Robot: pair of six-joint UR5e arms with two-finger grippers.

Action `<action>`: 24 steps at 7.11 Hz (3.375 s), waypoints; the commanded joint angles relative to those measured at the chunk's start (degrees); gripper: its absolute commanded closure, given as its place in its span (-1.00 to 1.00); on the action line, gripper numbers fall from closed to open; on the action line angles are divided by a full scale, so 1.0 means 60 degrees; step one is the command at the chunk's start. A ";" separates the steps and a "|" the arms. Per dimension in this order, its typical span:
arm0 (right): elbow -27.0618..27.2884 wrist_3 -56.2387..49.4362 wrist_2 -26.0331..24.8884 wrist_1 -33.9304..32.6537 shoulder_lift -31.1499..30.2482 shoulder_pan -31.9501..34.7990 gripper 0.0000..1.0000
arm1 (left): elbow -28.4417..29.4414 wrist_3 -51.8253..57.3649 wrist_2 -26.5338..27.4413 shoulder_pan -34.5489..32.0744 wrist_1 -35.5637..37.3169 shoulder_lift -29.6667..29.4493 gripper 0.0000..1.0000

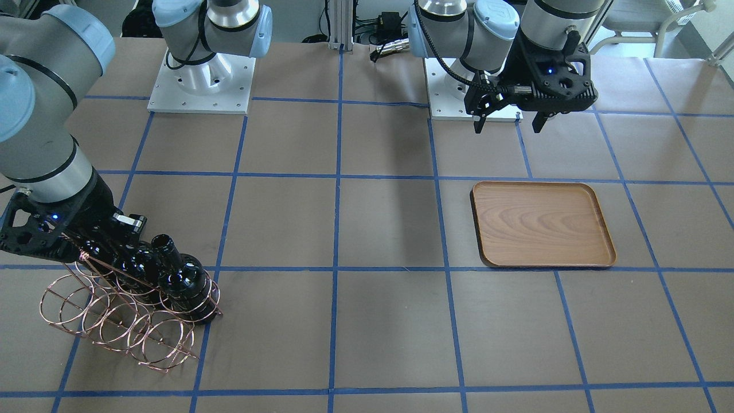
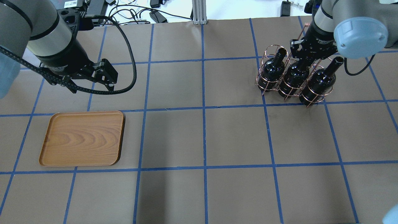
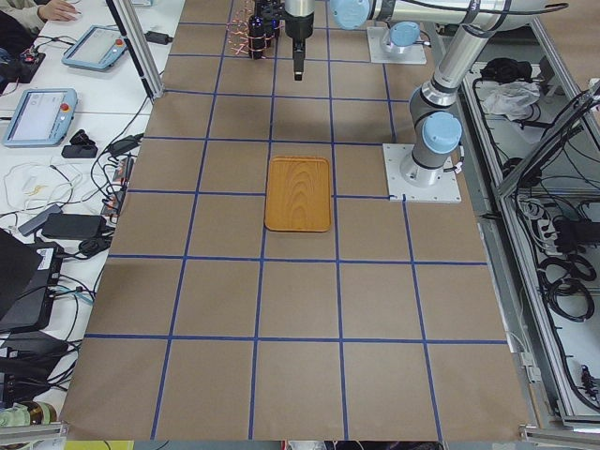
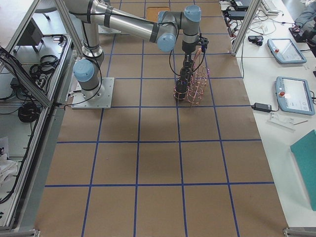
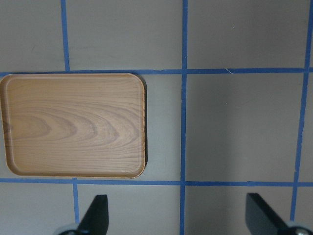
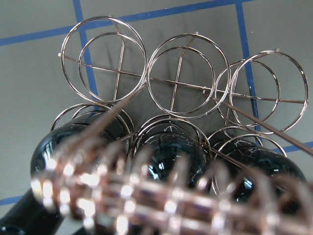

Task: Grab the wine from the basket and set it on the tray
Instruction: 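Lift the bottle out of the rack with the right gripper toward table center, then stand the bottle upright on the table, open right gripper, raise it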

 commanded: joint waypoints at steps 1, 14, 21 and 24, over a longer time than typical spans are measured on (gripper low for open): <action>-0.0640 -0.0100 -0.0010 0.0575 -0.0325 0.0058 0.49 | 0.0045 0.0173 -0.0102 0.0218 0.0211 -0.0021 -1.00; -0.2171 0.9566 0.0021 0.0834 0.1473 0.7073 0.63 | 0.0133 0.0173 -0.0117 0.1009 0.0447 0.0023 -1.00; -0.2228 0.6260 0.0489 0.1221 0.0544 0.5357 -1.00 | 0.0045 0.0100 -0.0088 0.1025 -0.0169 -0.0006 -1.00; -0.2184 0.1479 0.0328 0.3403 -0.0560 0.2789 -1.00 | 0.0089 -0.0423 -0.0220 0.0225 -0.0272 -0.0225 -1.00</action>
